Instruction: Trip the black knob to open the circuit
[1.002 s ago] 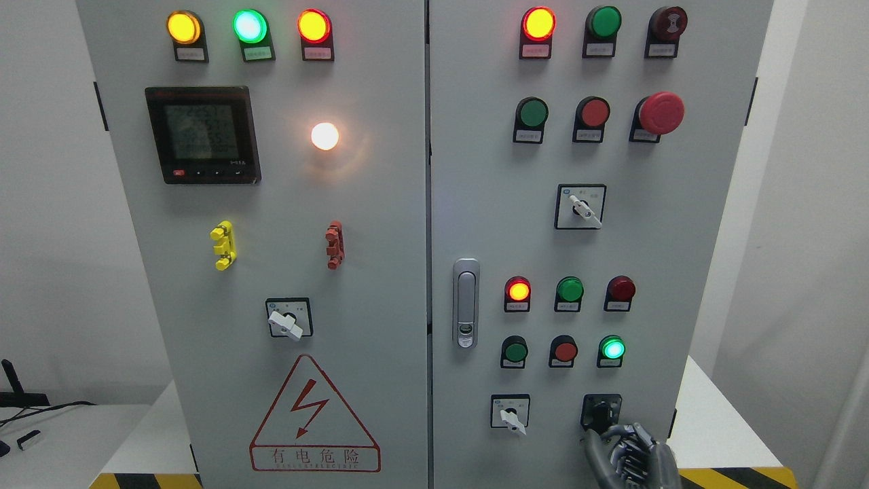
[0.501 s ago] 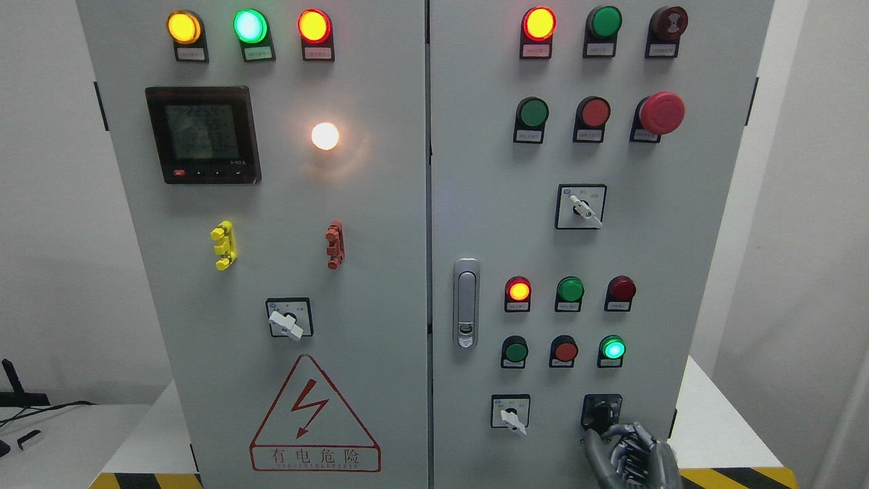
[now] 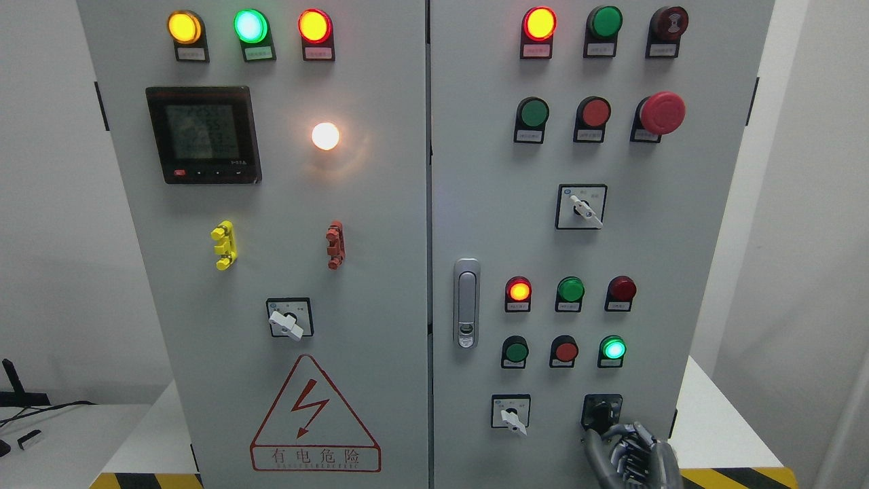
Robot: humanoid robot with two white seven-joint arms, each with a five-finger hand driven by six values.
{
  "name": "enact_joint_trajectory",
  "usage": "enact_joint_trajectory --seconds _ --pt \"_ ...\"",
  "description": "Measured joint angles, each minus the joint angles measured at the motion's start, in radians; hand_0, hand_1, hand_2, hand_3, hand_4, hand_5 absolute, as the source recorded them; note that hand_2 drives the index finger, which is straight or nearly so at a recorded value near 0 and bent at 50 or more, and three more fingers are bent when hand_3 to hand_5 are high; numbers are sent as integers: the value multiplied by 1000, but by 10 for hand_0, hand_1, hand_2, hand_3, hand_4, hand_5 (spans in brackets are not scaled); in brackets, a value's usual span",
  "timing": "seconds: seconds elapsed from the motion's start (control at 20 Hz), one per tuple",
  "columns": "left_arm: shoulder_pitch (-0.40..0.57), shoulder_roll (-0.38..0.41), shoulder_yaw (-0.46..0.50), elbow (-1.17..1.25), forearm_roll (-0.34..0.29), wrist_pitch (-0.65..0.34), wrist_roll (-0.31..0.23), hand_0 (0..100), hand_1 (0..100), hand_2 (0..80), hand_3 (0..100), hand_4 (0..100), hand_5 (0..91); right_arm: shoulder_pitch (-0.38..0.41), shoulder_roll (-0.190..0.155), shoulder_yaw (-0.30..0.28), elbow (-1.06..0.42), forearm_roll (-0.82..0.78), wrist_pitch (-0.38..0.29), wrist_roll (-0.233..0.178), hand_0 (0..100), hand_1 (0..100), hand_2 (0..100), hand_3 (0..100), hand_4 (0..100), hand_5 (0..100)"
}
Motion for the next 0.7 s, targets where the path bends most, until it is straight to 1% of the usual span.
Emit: enact_joint_trajectory --seconds 0.7 --pt "0 0 0 0 0 0 0 120 389 0 0 0 0 0 -3 0 0 19 -4 -1 398 691 496 895 980 1000"
